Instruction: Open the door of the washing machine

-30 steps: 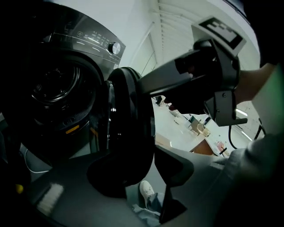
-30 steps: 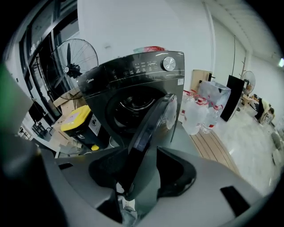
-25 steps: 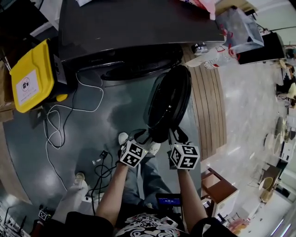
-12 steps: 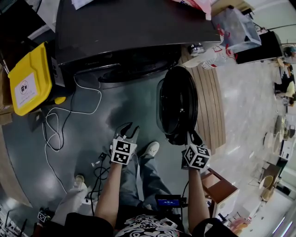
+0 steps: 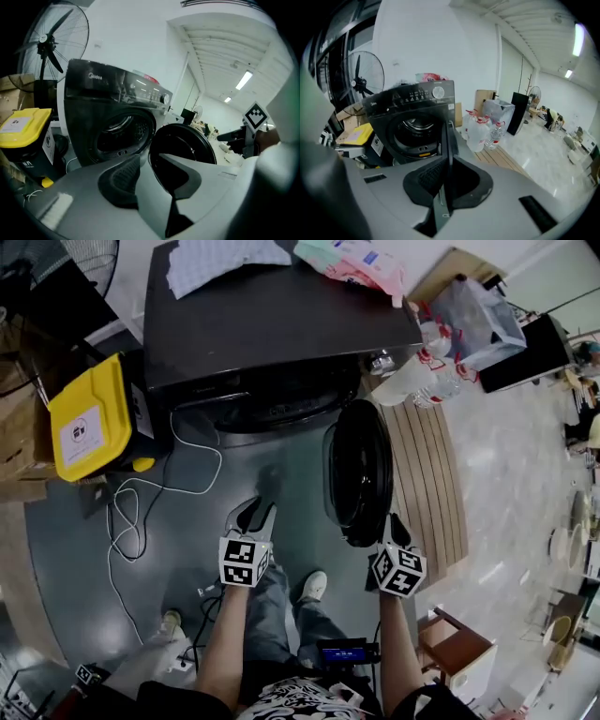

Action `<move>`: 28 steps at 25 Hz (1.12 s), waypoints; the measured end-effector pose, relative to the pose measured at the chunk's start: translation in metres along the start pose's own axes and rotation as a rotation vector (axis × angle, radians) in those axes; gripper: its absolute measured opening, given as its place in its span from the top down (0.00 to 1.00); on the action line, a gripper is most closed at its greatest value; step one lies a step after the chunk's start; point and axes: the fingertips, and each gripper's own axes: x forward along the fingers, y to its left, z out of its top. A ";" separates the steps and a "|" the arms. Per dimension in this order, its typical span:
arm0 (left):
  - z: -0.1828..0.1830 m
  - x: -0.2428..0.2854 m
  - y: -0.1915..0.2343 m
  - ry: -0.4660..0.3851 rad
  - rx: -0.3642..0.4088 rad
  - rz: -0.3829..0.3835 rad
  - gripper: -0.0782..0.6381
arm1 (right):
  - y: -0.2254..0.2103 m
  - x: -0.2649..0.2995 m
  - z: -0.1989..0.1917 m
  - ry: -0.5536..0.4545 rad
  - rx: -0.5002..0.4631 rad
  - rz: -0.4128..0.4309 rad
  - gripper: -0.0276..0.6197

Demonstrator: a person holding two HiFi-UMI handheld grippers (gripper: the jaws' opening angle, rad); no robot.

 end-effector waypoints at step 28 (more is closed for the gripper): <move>0.148 -0.219 -0.139 -0.433 -0.042 0.260 0.89 | 0.068 -0.227 0.114 -0.412 -0.145 0.524 0.95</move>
